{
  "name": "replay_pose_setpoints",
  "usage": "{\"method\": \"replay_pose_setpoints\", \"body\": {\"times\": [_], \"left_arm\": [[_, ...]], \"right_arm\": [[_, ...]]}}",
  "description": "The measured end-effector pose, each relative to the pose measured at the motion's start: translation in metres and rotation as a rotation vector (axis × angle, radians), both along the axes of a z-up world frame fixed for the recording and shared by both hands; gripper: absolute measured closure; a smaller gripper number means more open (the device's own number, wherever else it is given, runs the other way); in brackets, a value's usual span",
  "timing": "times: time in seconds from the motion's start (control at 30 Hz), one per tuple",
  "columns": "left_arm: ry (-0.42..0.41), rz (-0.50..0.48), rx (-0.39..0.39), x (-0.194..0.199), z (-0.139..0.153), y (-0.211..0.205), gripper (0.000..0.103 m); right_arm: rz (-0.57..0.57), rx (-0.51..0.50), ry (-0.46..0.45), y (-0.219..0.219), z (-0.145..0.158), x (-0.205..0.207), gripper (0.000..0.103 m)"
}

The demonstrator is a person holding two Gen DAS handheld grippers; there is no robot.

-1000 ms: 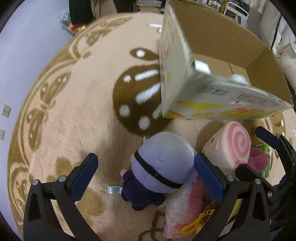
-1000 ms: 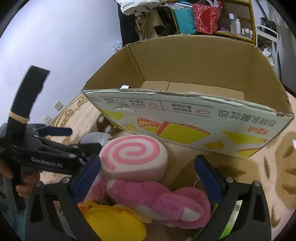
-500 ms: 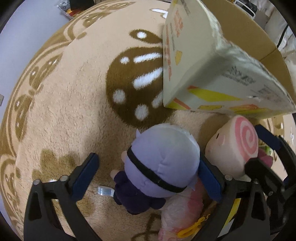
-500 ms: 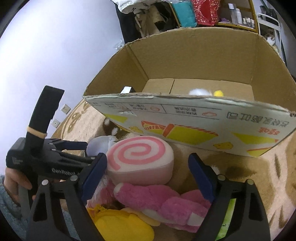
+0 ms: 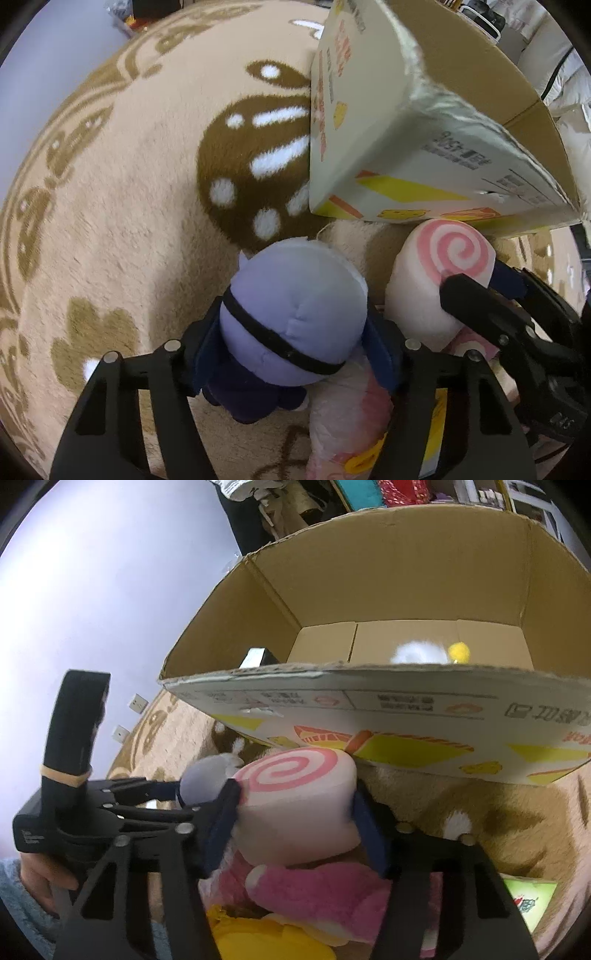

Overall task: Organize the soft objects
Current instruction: 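Grasp the purple-haired doll with the left tool while the right tool grasps the pink swirl cushion, then lift both held toys over the box and open both tools inside it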

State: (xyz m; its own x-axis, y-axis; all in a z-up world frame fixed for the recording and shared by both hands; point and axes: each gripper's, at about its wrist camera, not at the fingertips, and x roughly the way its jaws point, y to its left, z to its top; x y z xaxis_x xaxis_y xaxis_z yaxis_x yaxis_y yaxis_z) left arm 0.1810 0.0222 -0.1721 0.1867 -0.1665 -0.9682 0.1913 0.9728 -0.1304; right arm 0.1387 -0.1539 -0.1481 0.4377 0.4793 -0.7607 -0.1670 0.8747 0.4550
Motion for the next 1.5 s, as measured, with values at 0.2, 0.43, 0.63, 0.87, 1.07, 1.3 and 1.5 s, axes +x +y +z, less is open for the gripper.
{"method": "replay_pose_setpoints", "body": {"times": [0.2, 0.43, 0.63, 0.87, 1.07, 1.3, 1.5], "left_arm": [[-0.071, 0.017, 0.049, 0.0, 0.017, -0.006, 0.038], [-0.16, 0.071, 0.047, -0.008, 0.034, 0.011, 0.038], [-0.221, 0.055, 0.065, -0.022, 0.05, 0.01, 0.038], [-0.368, 0.04, 0.035, -0.038, 0.084, 0.008, 0.038], [-0.491, 0.048, 0.008, -0.044, 0.116, 0.006, 0.038], [-0.57, 0.067, -0.003, -0.04, 0.141, 0.007, 0.038], [-0.611, 0.057, 0.021, -0.033, 0.153, 0.002, 0.038]], "right_arm": [[-0.002, -0.029, -0.012, 0.003, 0.004, -0.008, 0.069], [-0.009, -0.066, -0.058, -0.001, 0.021, -0.018, 0.072], [-0.035, -0.07, -0.09, -0.006, 0.035, -0.028, 0.072], [-0.091, -0.059, -0.149, -0.018, 0.059, -0.042, 0.072], [-0.119, -0.069, -0.217, -0.026, 0.081, -0.054, 0.072], [-0.162, -0.037, -0.304, -0.037, 0.109, -0.059, 0.072], [-0.178, -0.044, -0.36, -0.038, 0.127, -0.058, 0.072]]}}
